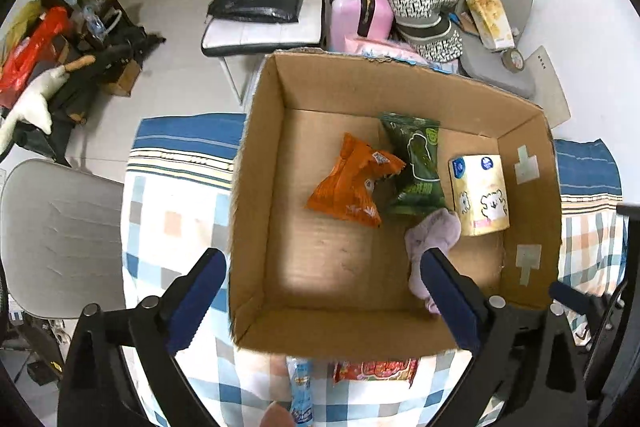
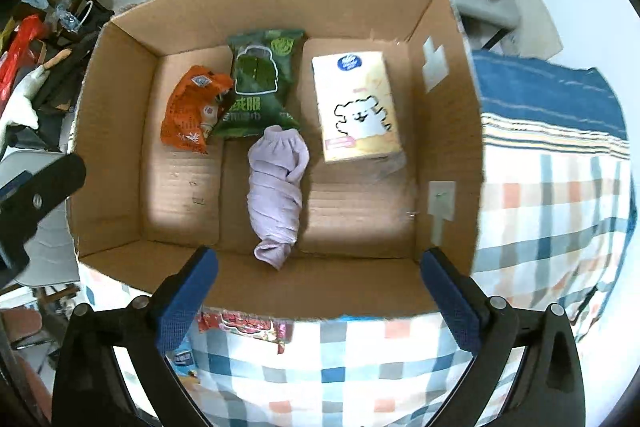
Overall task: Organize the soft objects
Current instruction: 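Carry the sock and orange bag into the box and release both, then grasp the red snack bag with the right gripper while the left grasps the blue tube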
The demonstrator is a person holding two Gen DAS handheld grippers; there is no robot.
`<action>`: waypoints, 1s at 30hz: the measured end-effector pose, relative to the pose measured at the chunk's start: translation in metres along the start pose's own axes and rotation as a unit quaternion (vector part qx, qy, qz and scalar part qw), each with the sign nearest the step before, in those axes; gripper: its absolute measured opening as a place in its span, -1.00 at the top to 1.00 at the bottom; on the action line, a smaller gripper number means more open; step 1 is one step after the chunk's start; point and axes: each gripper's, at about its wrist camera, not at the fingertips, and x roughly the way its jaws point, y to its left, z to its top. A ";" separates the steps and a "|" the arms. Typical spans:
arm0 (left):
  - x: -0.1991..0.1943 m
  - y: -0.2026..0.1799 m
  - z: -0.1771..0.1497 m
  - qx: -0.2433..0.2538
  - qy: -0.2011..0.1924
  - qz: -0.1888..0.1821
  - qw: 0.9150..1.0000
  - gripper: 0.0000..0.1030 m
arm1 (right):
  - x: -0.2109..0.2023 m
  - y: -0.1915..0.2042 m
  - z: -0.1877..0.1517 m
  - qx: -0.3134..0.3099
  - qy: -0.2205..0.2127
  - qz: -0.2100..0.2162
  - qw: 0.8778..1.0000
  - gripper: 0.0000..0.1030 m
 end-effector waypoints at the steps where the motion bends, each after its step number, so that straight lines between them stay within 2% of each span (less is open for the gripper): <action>1: -0.004 0.000 -0.004 0.001 -0.005 -0.002 1.000 -0.94 | -0.005 0.000 -0.003 -0.002 -0.007 -0.004 1.000 -1.00; 5: -0.024 0.001 -0.020 0.001 -0.025 -0.003 1.000 -0.94 | -0.026 0.000 -0.014 -0.006 -0.032 -0.011 0.999 -1.00; 15: -0.071 0.006 -0.053 -0.002 -0.068 -0.001 0.998 -0.94 | -0.077 0.002 -0.047 -0.009 -0.086 0.002 0.996 -1.00; 20: -0.087 0.013 -0.071 -0.012 -0.082 0.006 0.997 -0.94 | -0.089 0.007 -0.065 -0.017 -0.090 0.026 0.995 -1.00; 23: -0.085 0.024 -0.088 -0.023 -0.083 0.023 0.996 -0.94 | -0.075 0.014 -0.083 -0.027 -0.067 0.049 0.996 -1.00; 25: -0.073 0.035 -0.104 -0.033 -0.068 0.041 0.996 -0.94 | -0.048 0.023 -0.096 -0.042 -0.035 0.059 0.997 -1.00; 27: -0.055 0.043 -0.119 -0.040 -0.045 0.053 0.997 -0.94 | -0.020 0.037 -0.104 -0.075 -0.010 0.075 0.994 -1.00; 30: -0.017 0.063 -0.147 -0.062 0.008 0.063 0.996 -0.94 | 0.018 0.061 -0.113 -0.147 0.010 0.050 0.988 -1.00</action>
